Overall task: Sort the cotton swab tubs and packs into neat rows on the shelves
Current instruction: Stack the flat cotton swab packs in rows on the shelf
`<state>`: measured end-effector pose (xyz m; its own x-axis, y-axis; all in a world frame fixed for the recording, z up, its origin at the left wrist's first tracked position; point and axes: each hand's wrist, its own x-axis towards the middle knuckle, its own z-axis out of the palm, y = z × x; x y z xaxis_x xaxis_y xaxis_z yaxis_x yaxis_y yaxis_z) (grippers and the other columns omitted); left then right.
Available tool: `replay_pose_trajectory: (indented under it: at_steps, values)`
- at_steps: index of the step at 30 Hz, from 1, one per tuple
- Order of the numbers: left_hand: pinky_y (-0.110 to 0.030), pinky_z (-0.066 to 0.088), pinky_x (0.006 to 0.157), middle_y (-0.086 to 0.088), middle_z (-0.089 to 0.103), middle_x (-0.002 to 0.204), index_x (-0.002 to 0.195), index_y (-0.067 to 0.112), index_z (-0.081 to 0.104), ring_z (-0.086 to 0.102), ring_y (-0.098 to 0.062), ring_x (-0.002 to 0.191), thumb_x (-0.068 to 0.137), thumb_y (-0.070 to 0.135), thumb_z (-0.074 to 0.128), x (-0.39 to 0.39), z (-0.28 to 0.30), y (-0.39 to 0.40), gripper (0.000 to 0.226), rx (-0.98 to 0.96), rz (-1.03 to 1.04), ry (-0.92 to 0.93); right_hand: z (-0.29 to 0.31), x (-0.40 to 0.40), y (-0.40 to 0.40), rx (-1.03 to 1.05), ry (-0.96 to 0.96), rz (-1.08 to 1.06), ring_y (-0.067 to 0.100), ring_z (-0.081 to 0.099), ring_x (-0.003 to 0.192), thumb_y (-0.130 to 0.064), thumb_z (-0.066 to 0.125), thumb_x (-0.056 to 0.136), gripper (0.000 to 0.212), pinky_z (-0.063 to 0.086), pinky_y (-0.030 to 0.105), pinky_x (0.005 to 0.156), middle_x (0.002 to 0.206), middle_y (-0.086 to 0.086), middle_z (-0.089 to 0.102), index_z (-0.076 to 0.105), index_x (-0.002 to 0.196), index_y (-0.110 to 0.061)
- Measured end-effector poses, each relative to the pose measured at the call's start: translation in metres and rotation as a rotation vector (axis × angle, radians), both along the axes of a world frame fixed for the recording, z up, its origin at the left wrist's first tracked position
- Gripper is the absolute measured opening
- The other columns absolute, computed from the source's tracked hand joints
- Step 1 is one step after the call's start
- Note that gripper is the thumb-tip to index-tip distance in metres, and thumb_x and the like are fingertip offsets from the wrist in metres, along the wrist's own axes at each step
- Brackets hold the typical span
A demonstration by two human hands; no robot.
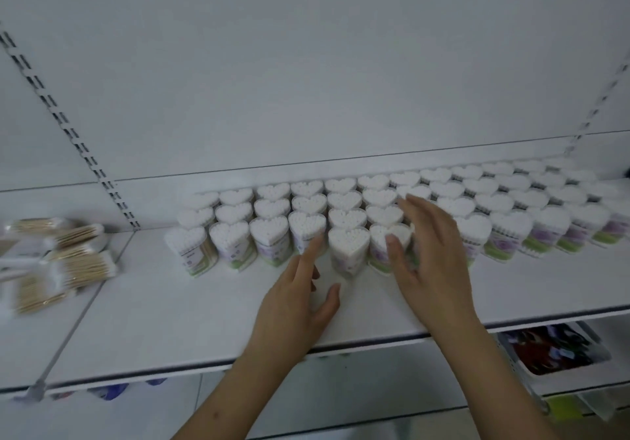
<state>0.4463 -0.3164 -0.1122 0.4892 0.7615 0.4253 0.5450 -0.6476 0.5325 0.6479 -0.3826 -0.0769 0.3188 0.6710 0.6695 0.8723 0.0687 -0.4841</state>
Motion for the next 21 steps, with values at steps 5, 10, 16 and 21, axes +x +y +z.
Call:
replay_pose_trajectory:
  at_steps: [5,10,16,21]
  values:
    - [-0.014,0.046,0.084,0.017,0.048,0.122,0.147,0.03,0.039,0.051,-0.001,0.112,0.094,0.047,0.052,-0.03,0.007,-0.015,0.057,0.03,0.112,-0.027,0.03,-0.026,0.03,0.101,0.007,0.153,0.02,0.041,0.136,-0.034,0.045,0.102,0.047,0.034,0.041,0.114,0.144,0.005,0.048,0.048,0.142,-0.01]
    - [-0.019,0.045,0.095,0.013,0.049,0.128,0.145,0.027,0.044,0.05,-0.005,0.118,0.096,0.049,0.047,-0.061,0.015,-0.017,0.053,0.046,0.205,-0.019,0.059,-0.062,0.067,0.135,-0.037,0.26,0.021,0.04,0.138,-0.039,0.04,0.104,0.049,0.034,0.044,0.114,0.146,0.005,0.048,0.045,0.144,-0.01]
    - [-0.022,0.047,0.095,0.014,0.049,0.127,0.142,0.03,0.047,0.051,-0.005,0.118,0.096,0.051,0.044,-0.108,0.021,-0.015,0.051,0.04,0.289,-0.113,0.085,-0.124,0.084,0.147,-0.022,0.362,0.016,0.037,0.139,-0.041,0.039,0.104,0.049,0.032,0.039,0.115,0.146,0.001,0.048,0.045,0.144,-0.013]
    - [-0.023,0.048,0.091,0.013,0.049,0.124,0.142,0.031,0.047,0.05,-0.006,0.115,0.096,0.046,0.049,-0.167,0.023,-0.001,0.049,0.044,0.314,-0.134,0.094,-0.191,0.104,0.156,-0.05,0.381,0.019,0.037,0.139,-0.043,0.038,0.104,0.05,0.032,0.04,0.115,0.145,0.002,0.049,0.046,0.143,-0.013]
